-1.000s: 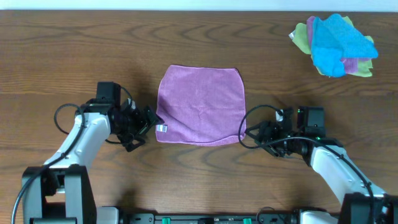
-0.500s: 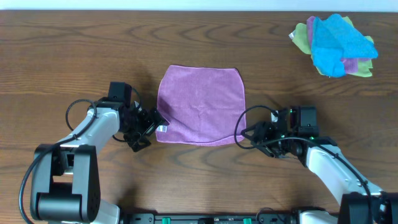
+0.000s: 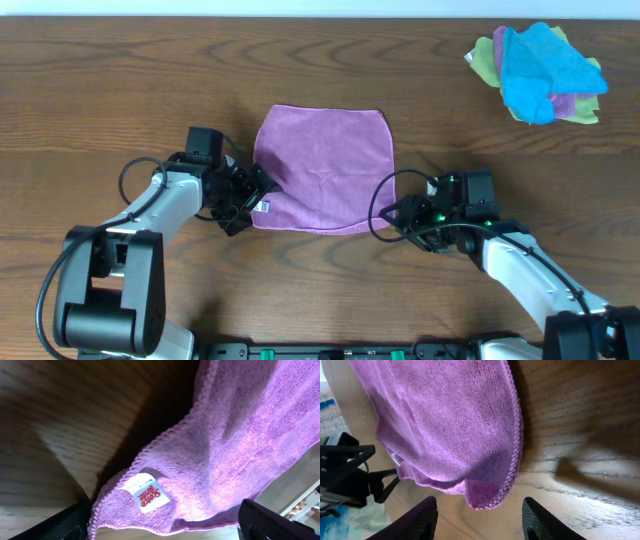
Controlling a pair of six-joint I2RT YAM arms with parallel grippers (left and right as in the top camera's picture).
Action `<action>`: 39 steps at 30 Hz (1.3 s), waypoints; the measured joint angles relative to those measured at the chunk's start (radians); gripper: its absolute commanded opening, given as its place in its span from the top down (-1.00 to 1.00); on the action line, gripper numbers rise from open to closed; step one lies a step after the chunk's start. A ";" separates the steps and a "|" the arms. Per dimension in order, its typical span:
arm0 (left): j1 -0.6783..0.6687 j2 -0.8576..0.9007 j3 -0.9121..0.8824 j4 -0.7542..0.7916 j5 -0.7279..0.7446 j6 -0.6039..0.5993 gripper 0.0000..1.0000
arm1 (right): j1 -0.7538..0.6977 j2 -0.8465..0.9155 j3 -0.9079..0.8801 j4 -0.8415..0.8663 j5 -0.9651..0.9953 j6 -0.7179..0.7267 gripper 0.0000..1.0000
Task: Fold the cloth
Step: 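Move both grippers to the cloth's bottom left and right corners, then close both grippers on the bottom corners of the purple cloth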
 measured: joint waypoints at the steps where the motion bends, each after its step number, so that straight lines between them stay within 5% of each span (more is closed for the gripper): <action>1: -0.002 0.000 0.000 0.003 -0.002 -0.006 -0.93 | 0.003 0.002 0.000 0.005 0.008 0.004 -0.10; 7: -0.007 0.000 0.003 0.006 -0.009 -0.018 -1.00 | 0.006 0.048 0.000 0.048 0.028 0.030 -0.07; 19: -0.014 0.000 -0.011 0.021 -0.036 -0.023 -0.57 | 0.008 0.135 0.000 0.141 0.023 0.080 -0.02; 31: -0.013 -0.014 -0.076 0.088 -0.021 -0.043 0.15 | 0.008 0.137 0.000 0.143 0.026 0.088 0.04; 39: -0.013 -0.014 -0.110 0.092 0.001 -0.042 0.74 | 0.030 0.138 0.000 0.143 0.034 0.100 0.29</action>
